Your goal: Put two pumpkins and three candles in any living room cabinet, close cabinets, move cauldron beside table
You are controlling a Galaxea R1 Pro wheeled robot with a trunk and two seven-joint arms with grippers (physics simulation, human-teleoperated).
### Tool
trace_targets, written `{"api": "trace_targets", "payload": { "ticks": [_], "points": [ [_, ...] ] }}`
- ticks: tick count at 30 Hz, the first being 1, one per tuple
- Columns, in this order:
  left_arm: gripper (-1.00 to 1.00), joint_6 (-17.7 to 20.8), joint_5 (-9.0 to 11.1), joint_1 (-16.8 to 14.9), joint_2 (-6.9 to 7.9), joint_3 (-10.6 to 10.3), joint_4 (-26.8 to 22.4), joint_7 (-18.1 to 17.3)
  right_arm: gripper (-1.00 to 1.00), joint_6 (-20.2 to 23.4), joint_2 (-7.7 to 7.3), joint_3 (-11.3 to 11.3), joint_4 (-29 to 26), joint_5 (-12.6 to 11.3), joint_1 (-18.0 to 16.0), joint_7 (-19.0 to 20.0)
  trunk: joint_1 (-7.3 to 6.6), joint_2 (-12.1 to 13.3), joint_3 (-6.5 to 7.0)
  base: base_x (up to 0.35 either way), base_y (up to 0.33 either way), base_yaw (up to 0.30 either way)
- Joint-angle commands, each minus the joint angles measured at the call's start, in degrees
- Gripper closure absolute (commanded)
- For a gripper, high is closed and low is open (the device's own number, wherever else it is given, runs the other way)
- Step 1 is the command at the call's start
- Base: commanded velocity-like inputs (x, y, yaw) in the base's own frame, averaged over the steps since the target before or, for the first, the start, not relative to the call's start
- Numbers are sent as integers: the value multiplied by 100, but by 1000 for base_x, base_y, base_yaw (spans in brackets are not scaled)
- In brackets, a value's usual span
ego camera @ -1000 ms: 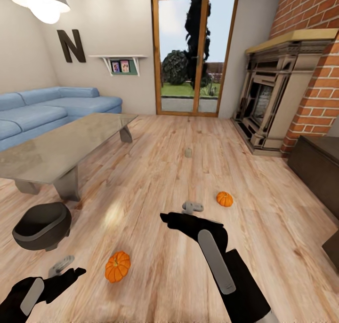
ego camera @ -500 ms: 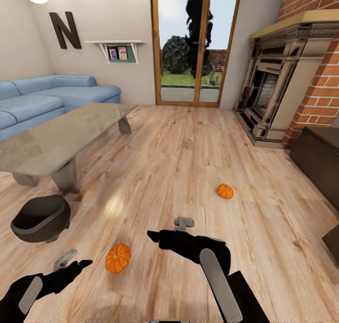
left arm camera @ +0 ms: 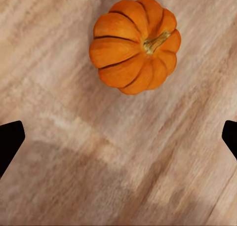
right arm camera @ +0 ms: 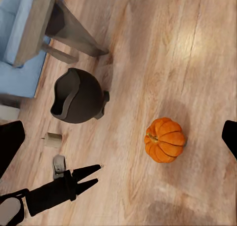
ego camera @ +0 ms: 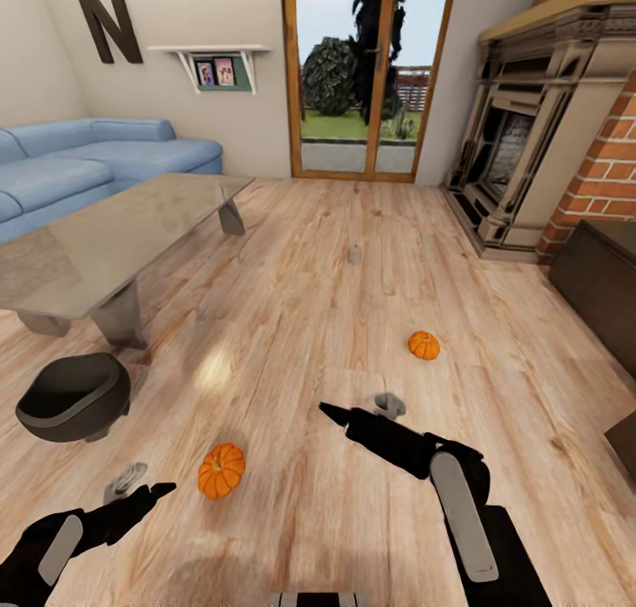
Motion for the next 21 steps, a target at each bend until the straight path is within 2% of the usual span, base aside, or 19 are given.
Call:
{"api": "trace_targets", "payload": {
  "ticks": [1, 2, 3, 5, 8, 21],
  "points": [
    [-100, -8, 1, -1, 0, 0, 1, 0, -100, 2, -91, -259, 9, -20, -4, 302, 2, -2, -23, 0, 0, 0],
    [-100, -31, 1, -1, 0, 0, 0, 0, -100, 2, -170, -479, 29, -20, -7, 621, 5, -3, -45, 0, 0, 0],
    [-100, -45, 1, -1, 0, 0, 0, 0, -100, 1, -200, -575, 42, -20, -8, 782, 7, -4, -67, 0, 0, 0],
    [-100, -88, 1, -1, -2, 0, 0, 0, -100, -23, -269, -842, 110, -18, -14, 1338, 12, -7, -111, 0, 0, 0],
    [-100, -113, 1, 0, -1, 0, 0, -6, -100, -69, -273, -963, 153, 15, -19, 1714, 20, -11, -178, 0, 0, 0],
    [-100, -136, 1, 0, -1, 7, 0, -18, -100, -108, -230, -972, 355, 55, -20, 1838, 54, -29, -466, 0, 0, 0]
  ]
}}
